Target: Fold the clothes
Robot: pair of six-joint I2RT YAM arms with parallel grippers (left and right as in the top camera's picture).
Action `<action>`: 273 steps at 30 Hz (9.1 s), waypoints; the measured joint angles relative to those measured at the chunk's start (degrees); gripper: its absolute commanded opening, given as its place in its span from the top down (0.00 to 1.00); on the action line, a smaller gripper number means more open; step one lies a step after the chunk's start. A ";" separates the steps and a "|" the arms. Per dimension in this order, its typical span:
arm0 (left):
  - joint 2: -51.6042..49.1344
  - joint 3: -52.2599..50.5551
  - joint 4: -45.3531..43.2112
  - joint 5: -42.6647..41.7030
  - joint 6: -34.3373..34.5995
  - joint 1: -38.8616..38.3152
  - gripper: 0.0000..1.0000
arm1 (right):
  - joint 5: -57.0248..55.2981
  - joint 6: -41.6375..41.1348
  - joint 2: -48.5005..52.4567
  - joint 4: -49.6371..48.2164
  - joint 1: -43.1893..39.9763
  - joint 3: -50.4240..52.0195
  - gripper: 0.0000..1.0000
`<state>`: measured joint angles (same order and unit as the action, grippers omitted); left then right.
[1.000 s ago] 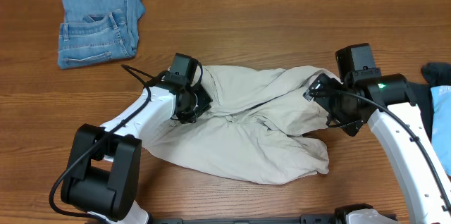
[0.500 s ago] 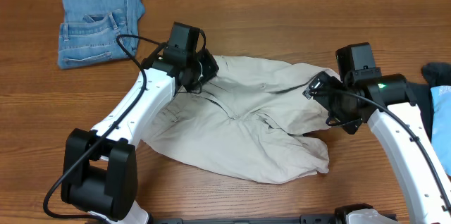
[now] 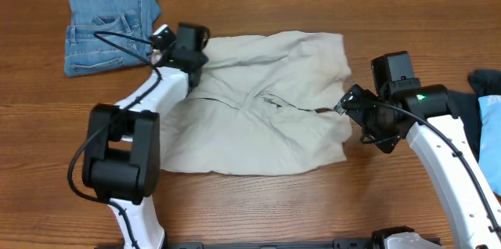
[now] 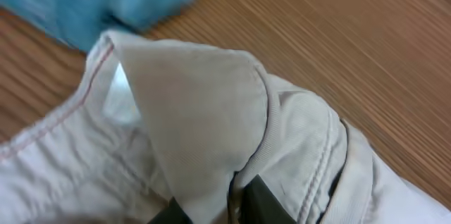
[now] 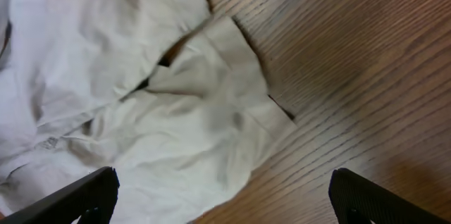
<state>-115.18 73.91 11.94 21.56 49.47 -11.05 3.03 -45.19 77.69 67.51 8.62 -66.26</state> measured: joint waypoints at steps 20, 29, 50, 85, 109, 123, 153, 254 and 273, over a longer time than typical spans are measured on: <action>24.65 14.23 44.83 -26.36 -18.58 9.25 0.00 | 2.45 0.00 0.00 2.80 0.00 0.28 0.00; 40.98 14.23 58.18 -28.48 -20.11 9.25 0.00 | 2.25 0.02 0.02 2.93 0.00 1.62 0.00; 79.95 -38.84 39.76 -41.62 -12.66 9.25 0.00 | 5.16 -2.45 0.15 -6.03 0.00 9.42 0.00; 44.22 -42.51 31.67 -36.06 8.72 9.25 0.00 | 12.59 -13.11 7.06 -22.51 0.00 20.92 0.11; 44.22 -42.51 31.67 -35.91 8.90 9.25 0.00 | 9.99 -13.31 12.66 -27.74 0.02 20.94 0.26; 44.22 -42.51 31.65 -35.91 8.90 9.25 0.00 | 8.13 -13.49 12.15 -31.06 0.02 22.58 0.46; 44.02 -32.50 45.11 -33.29 -5.79 9.25 0.00 | -7.82 -15.50 -8.44 -10.64 0.04 18.67 0.96; 36.54 -14.47 30.99 -24.11 -12.20 9.16 0.00 | 26.12 5.09 13.09 -24.02 5.18 -2.45 0.00; 35.76 -14.47 34.34 -24.11 -12.22 9.16 0.00 | 25.09 -12.90 26.97 -40.70 16.35 -1.81 0.09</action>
<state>-79.42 59.44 46.28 -2.55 37.26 -1.89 28.12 -58.08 104.66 26.81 24.97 -68.07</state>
